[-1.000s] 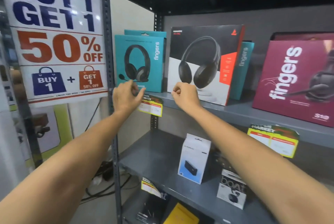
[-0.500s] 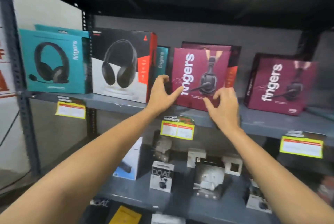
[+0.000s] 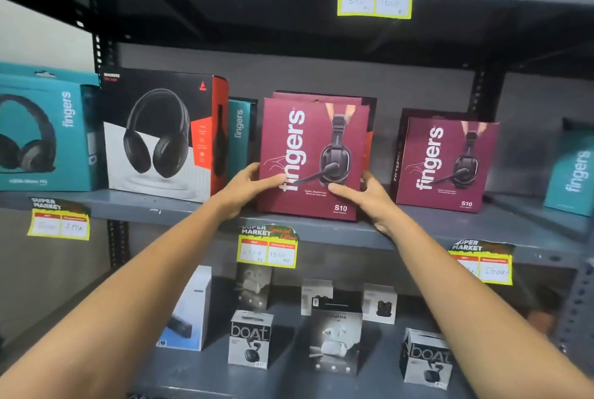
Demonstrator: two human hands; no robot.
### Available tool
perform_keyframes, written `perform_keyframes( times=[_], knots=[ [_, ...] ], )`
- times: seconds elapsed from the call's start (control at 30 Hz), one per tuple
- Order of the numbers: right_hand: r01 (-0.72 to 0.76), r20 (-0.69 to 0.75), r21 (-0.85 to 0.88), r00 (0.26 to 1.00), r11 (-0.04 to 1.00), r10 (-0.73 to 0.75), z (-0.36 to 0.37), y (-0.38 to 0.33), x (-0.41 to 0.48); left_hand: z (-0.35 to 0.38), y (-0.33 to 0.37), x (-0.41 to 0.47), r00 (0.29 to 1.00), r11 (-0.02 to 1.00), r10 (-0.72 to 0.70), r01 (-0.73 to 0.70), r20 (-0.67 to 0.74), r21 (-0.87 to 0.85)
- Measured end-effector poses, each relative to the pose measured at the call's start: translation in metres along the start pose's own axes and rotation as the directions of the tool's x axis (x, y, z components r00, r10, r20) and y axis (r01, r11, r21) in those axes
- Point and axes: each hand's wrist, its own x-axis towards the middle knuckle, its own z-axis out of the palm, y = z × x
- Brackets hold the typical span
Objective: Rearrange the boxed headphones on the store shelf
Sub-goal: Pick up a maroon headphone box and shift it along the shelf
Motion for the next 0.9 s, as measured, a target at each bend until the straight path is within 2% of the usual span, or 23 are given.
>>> perform_keyframes(
  times=[0.1,0.2,0.47,0.6,0.63,0.77,0.9],
  knots=[
    [0.020,-0.043,0.027,0.999,0.999,-0.019,0.001,-0.002,-0.001,0.003,0.001,-0.003,0.993,0.999,0.025,-0.022,-0.116,0.030],
    [0.004,-0.058,0.038,0.998,0.999,-0.001,0.002,-0.002,-0.001,0.005,0.003,-0.005,0.989,0.999,0.014,-0.006,-0.149,0.051],
    [-0.002,-0.005,-0.017,1.000,1.000,0.002,0.002,-0.007,-0.008,0.004,0.005,-0.009,0.997,0.998,0.012,-0.008,-0.072,0.061],
    [0.003,0.034,-0.138,0.999,0.990,0.002,-0.010,-0.006,-0.020,0.011,0.006,-0.008,0.999,0.980,0.029,-0.037,0.042,0.197],
    [0.020,0.031,-0.155,0.999,0.988,-0.016,-0.009,-0.005,-0.020,0.010,0.005,-0.009,0.999,0.974,0.035,-0.042,0.033,0.222],
    [0.082,-0.053,-0.222,0.994,0.972,-0.096,-0.031,-0.003,-0.028,0.039,0.011,-0.011,0.997,0.962,0.083,-0.079,-0.005,0.263],
    [0.115,-0.180,-0.307,0.968,0.945,-0.176,-0.094,-0.004,-0.045,0.113,0.030,-0.001,0.979,0.921,0.201,-0.181,-0.024,0.345]
  ],
)
